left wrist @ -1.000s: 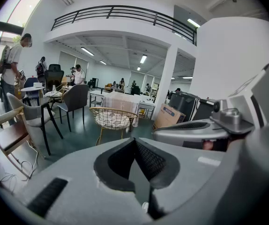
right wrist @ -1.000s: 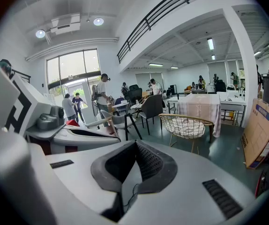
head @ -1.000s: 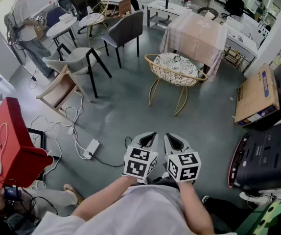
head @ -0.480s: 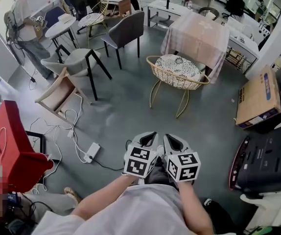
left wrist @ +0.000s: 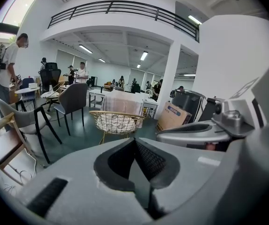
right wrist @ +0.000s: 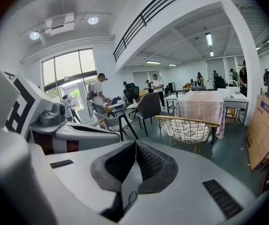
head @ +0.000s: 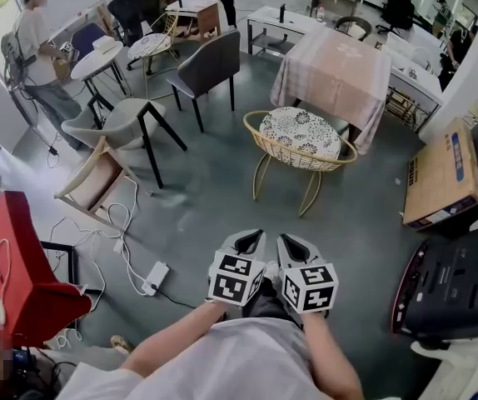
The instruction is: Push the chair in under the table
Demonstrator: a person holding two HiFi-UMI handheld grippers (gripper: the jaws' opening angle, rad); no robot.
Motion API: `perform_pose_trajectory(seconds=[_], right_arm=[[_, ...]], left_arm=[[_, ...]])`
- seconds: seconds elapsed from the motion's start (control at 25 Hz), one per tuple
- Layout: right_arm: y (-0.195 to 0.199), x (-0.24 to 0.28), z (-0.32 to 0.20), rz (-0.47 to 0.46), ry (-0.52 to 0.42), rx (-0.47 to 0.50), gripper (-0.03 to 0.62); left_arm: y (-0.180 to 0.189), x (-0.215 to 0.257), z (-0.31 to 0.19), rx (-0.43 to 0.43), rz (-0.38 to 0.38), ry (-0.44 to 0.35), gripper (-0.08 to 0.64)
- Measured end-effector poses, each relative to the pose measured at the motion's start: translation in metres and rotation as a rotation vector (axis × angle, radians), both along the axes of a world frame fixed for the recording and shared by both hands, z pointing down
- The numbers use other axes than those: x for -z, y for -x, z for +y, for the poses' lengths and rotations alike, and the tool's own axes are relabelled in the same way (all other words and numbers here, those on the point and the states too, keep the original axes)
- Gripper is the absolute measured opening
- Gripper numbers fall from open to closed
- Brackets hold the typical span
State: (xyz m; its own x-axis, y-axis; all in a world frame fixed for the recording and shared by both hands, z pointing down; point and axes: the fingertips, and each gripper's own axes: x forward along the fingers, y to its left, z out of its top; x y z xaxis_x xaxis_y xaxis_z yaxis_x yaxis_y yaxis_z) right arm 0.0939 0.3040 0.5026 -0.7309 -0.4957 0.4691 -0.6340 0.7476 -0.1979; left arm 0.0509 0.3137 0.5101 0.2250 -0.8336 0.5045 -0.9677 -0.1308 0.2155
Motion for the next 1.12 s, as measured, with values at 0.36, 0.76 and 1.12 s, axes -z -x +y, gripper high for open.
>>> perform_pose_trajectory(seconds=[0.36,0.76,1.12], right_arm=[[0.002,-0.009,-0.073,0.024,0.030,-0.010,0.005],[0.012,-0.021,-0.153,0.056,0.053,-0.001,0.005],[0.012,-0.036,-0.202,0.085,0.060,0.014,0.005]], left_arm=[[0.005,-0.009,-0.071,-0.013,-0.003,0.040,0.006],[0.022,-0.020,-0.149,-0.026,-0.039,0.088,0.006],[0.030,-0.031,-0.204,-0.063,-0.122,0.103,0.006]])
